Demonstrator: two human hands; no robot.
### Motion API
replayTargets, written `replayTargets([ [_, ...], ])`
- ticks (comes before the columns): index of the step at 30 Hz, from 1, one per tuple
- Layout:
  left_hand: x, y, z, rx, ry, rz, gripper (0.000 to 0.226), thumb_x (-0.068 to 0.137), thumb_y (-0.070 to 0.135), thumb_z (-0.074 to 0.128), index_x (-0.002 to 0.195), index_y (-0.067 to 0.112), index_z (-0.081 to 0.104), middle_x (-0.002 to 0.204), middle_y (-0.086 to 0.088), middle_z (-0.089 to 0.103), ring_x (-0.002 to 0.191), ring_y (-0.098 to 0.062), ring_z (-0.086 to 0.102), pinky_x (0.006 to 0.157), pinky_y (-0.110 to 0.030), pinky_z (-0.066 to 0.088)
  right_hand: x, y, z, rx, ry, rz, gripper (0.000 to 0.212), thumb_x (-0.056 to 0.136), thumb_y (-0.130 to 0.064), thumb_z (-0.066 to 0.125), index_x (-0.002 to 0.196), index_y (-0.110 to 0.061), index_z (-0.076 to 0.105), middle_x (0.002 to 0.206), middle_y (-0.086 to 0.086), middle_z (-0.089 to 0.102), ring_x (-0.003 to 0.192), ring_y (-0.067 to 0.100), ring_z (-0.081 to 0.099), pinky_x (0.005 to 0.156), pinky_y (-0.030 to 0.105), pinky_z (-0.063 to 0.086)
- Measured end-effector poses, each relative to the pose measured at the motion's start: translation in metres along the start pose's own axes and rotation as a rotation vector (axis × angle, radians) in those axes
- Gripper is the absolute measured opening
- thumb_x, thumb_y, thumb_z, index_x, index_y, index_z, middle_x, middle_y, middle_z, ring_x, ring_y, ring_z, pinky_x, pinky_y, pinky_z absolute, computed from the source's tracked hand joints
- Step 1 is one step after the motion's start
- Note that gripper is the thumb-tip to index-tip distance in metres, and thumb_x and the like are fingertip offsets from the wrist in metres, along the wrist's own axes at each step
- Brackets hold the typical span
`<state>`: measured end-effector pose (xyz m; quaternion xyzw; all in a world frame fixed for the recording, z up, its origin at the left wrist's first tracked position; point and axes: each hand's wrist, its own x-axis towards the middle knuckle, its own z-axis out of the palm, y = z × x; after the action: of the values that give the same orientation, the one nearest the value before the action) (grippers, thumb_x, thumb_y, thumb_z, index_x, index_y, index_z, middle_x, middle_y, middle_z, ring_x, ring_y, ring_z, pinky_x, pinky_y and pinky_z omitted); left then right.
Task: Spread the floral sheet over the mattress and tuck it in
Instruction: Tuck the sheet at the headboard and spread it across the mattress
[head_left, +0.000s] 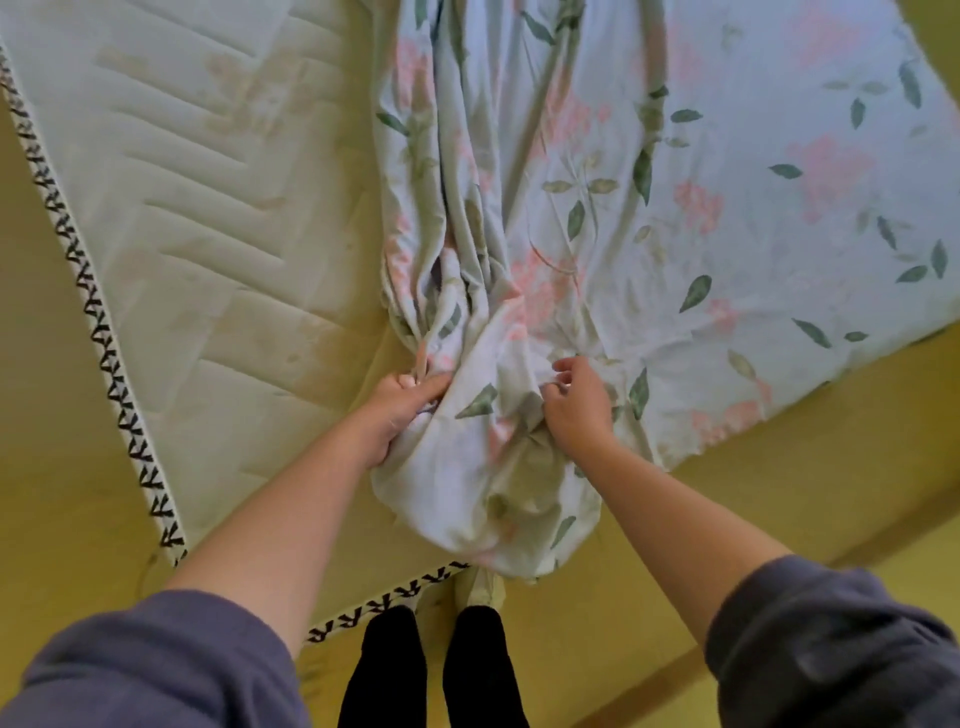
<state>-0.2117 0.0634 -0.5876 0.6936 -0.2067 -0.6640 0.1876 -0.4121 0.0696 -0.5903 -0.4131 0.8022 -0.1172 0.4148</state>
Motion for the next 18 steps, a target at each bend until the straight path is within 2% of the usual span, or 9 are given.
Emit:
replayTargets([
  [2, -0.013, 0.0, -0.029, -0.004, -0.002, -0.031, 0.03, 0.09, 0.052, 0.052, 0.081, 0.024, 0.057, 0.075, 0.006, 0.06, 0.062, -0.01, 0.055, 0.058, -0.023, 0.041, -0.017, -0.012, 0.014, 0.003, -0.056, -0.072, 0.037, 0.092, -0.023, 0.05, 0.129, -0.019, 0.045, 0.124, -0.001, 0.051, 0.096, 0.014, 0.055, 0.077, 0.032, 0.046],
  [4, -0.024, -0.005, -0.063, -0.099, -0.014, -0.063, 0.041, 0.097, 0.054, 0.035, 0.086, 0.025, 0.062, 0.064, 0.01, 0.066, 0.05, -0.009, 0.061, 0.05, -0.018, 0.043, -0.035, -0.024, 0.028, -0.059, -0.086, -0.154, 0.039, 0.09, -0.027, 0.05, 0.129, -0.022, 0.045, 0.127, -0.001, 0.049, 0.099, 0.016, 0.056, 0.084, 0.038, 0.049],
  [6, -0.037, -0.014, -0.093, -0.112, 0.053, -0.089, 0.04, 0.099, 0.044, 0.041, 0.07, 0.02, 0.057, 0.039, 0.004, 0.055, 0.028, -0.009, 0.048, 0.034, -0.01, 0.031, -0.053, -0.034, 0.043, -0.219, -0.059, -0.335, 0.04, 0.09, -0.033, 0.053, 0.128, -0.023, 0.046, 0.128, -0.002, 0.048, 0.108, 0.018, 0.053, 0.094, 0.04, 0.045],
  [8, -0.048, -0.024, -0.119, -0.059, 0.092, -0.106, 0.031, 0.096, 0.031, 0.052, 0.071, 0.016, 0.059, 0.038, 0.001, 0.054, 0.027, -0.009, 0.045, 0.033, -0.008, 0.03, -0.075, -0.044, 0.063, -0.28, -0.152, -0.481, 0.047, 0.089, -0.042, 0.056, 0.131, -0.024, 0.044, 0.128, -0.002, 0.049, 0.111, 0.018, 0.052, 0.096, 0.04, 0.044],
  [10, -0.055, -0.031, -0.135, -0.042, -0.035, -0.115, 0.021, 0.095, 0.027, 0.056, 0.089, 0.01, 0.067, 0.059, -0.003, 0.069, 0.045, -0.011, 0.061, 0.045, -0.016, 0.046, -0.094, -0.05, 0.087, -0.346, -0.346, -0.512, 0.065, 0.085, -0.054, 0.058, 0.139, -0.027, 0.035, 0.134, 0.001, 0.047, 0.118, 0.022, 0.05, 0.098, 0.043, 0.045],
  [12, -0.061, -0.037, -0.15, 0.003, -0.187, -0.149, 0.027, 0.094, 0.027, 0.055, 0.106, 0.005, 0.066, 0.089, -0.01, 0.073, 0.074, -0.021, 0.067, 0.075, -0.033, 0.054, -0.108, -0.05, 0.112, -0.572, -0.411, -0.545, 0.082, 0.079, -0.06, 0.061, 0.145, -0.026, 0.026, 0.143, 0.004, 0.038, 0.128, 0.027, 0.041, 0.105, 0.046, 0.036],
  [13, -0.063, -0.039, -0.157, 0.023, -0.238, -0.165, 0.028, 0.093, 0.028, 0.055, 0.108, 0.005, 0.065, 0.097, -0.012, 0.072, 0.082, -0.024, 0.065, 0.083, -0.038, 0.052, -0.113, -0.048, 0.122, -0.665, -0.397, -0.552, 0.082, 0.079, -0.057, 0.061, 0.145, -0.026, 0.025, 0.147, 0.005, 0.033, 0.131, 0.029, 0.037, 0.107, 0.048, 0.032],
  [15, -0.068, -0.046, -0.173, 0.038, -0.304, -0.18, 0.027, 0.094, 0.028, 0.054, 0.105, 0.006, 0.065, 0.098, -0.012, 0.07, 0.08, -0.022, 0.065, 0.078, -0.035, 0.055, -0.123, -0.049, 0.14, -0.739, -0.303, -0.514, 0.062, 0.085, -0.038, 0.058, 0.142, -0.023, 0.035, 0.148, 0.005, 0.032, 0.134, 0.029, 0.034, 0.108, 0.047, 0.027],
  [18, -0.07, -0.056, -0.185, -0.064, -0.38, -0.2, 0.036, 0.096, 0.04, 0.046, 0.106, 0.009, 0.063, 0.092, -0.011, 0.067, 0.074, -0.022, 0.065, 0.068, -0.034, 0.057, -0.131, -0.056, 0.148, -0.376, -0.171, -0.371, 0.036, 0.085, -0.006, 0.048, 0.118, -0.016, 0.059, 0.122, 0.005, 0.06, 0.113, 0.028, 0.054, 0.095, 0.04, 0.041],
])
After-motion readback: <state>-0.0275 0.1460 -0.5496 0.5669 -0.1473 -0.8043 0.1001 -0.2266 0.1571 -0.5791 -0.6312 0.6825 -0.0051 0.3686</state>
